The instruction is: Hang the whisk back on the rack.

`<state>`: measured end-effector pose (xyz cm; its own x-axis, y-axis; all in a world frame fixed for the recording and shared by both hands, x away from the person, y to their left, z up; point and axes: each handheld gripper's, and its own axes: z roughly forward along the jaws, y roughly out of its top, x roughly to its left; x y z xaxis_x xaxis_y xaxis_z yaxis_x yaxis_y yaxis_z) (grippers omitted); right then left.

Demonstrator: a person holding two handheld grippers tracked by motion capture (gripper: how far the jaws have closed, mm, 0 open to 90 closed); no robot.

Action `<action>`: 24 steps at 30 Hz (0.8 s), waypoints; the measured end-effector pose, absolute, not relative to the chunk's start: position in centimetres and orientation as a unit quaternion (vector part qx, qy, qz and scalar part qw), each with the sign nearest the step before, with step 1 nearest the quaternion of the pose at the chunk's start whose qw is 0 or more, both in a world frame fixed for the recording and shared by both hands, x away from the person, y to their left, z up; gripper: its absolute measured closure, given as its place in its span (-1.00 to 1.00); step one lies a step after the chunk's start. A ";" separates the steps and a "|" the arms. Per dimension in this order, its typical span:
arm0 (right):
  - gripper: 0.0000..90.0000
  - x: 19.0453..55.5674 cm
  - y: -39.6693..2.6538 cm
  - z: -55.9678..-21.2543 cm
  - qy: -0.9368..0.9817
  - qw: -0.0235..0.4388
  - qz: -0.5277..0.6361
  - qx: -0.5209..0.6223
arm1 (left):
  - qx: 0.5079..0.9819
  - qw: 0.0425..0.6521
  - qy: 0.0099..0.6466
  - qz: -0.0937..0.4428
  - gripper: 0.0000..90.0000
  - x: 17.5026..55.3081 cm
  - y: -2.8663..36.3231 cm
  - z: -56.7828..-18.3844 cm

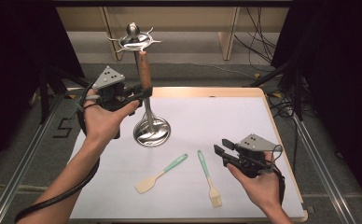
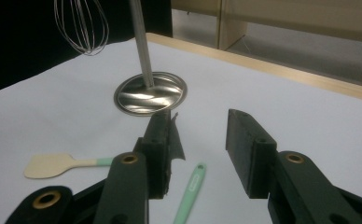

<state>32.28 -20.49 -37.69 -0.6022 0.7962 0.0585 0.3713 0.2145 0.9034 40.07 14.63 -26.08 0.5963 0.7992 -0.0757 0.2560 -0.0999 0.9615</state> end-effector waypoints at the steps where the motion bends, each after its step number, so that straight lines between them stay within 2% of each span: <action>1: 0.37 32.2 -20.4 -37.7 0.747 0.208 0.492 0.397 | 0.699 0.556 0.378 0.244 0.57 40.2 14.6 -26.1; 7: 0.37 32.4 -20.4 -37.8 0.737 0.221 0.504 0.392 | 0.699 0.551 0.380 0.250 0.57 40.5 14.5 -26.0; 9: 0.37 32.5 -20.5 -37.8 0.737 0.238 0.501 0.386 | 0.698 0.551 0.382 0.249 0.57 40.5 14.5 -26.0; 15: 0.37 32.2 -20.5 -37.6 0.743 0.211 0.493 0.400 | 0.694 0.552 0.388 0.250 0.57 40.5 14.8 -26.0; 17: 0.37 32.4 -20.5 -37.8 0.738 0.229 0.501 0.390 | 0.694 0.552 0.388 0.252 0.57 40.5 14.9 -26.0; 24: 0.37 32.4 -20.4 -37.8 0.738 0.228 0.501 0.390 | 0.690 0.549 0.397 0.256 0.57 40.8 15.4 -26.1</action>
<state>32.43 -20.44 -37.81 -0.5923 0.8039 0.0535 0.3467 0.1944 0.9176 40.75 15.39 -26.11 0.5543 0.8283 -0.0818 0.2659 -0.0831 0.9604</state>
